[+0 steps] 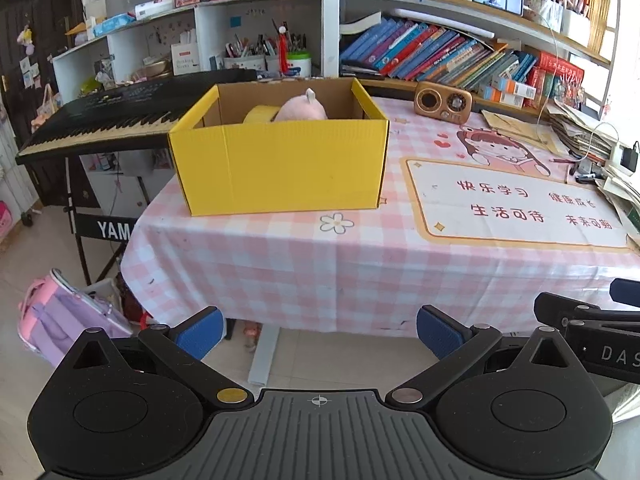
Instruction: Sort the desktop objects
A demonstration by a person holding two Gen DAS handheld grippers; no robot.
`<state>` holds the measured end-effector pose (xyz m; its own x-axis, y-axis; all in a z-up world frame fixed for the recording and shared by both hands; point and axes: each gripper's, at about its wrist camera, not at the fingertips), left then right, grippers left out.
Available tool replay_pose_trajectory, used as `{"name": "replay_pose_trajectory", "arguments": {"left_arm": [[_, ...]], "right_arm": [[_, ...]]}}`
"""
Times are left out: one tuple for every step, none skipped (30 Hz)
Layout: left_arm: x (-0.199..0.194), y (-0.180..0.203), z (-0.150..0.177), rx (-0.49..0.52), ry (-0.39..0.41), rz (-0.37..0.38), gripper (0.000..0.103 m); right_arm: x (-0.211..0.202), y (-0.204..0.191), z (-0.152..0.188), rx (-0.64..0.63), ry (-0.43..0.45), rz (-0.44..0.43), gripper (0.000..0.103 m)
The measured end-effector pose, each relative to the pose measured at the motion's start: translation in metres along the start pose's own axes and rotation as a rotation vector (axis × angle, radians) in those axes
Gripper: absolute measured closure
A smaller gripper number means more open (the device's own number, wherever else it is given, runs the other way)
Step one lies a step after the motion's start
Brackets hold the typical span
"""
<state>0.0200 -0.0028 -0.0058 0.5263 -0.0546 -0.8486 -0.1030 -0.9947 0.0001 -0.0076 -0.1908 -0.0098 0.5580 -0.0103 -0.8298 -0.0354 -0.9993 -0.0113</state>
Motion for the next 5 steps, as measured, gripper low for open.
{"name": "replay_pose_trajectory", "arguments": {"left_arm": [[0.0003,-0.0017,0.0000,0.001,0.002,0.010,0.000],[0.0003,-0.0026,-0.0001,0.002,0.006,0.016,0.000],[0.0003,-0.0021,-0.0008,0.005,0.009,0.018,0.000],[0.0008,-0.0015,-0.0016,0.010,0.011,0.019,0.000],[0.0011,-0.0006,-0.0021,0.018,0.015,0.023,0.000]], "right_arm": [[0.0010,0.0005,-0.0011,0.001,-0.004,0.000,0.013],[0.0022,0.0006,-0.0017,0.001,-0.008,0.001,0.013],[0.0036,0.0008,-0.0023,0.002,-0.013,0.001,0.013],[0.0049,0.0013,-0.0030,0.004,-0.017,0.003,0.013],[0.0061,0.0018,-0.0038,0.005,-0.019,0.005,0.013]]}}
Point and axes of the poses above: each gripper's, at about its wrist camera, not at the fingertips, and x roughly the way its jaws point, y to its right, z to its underside, and after that the axes turned 14 degrees about -y, right-handed
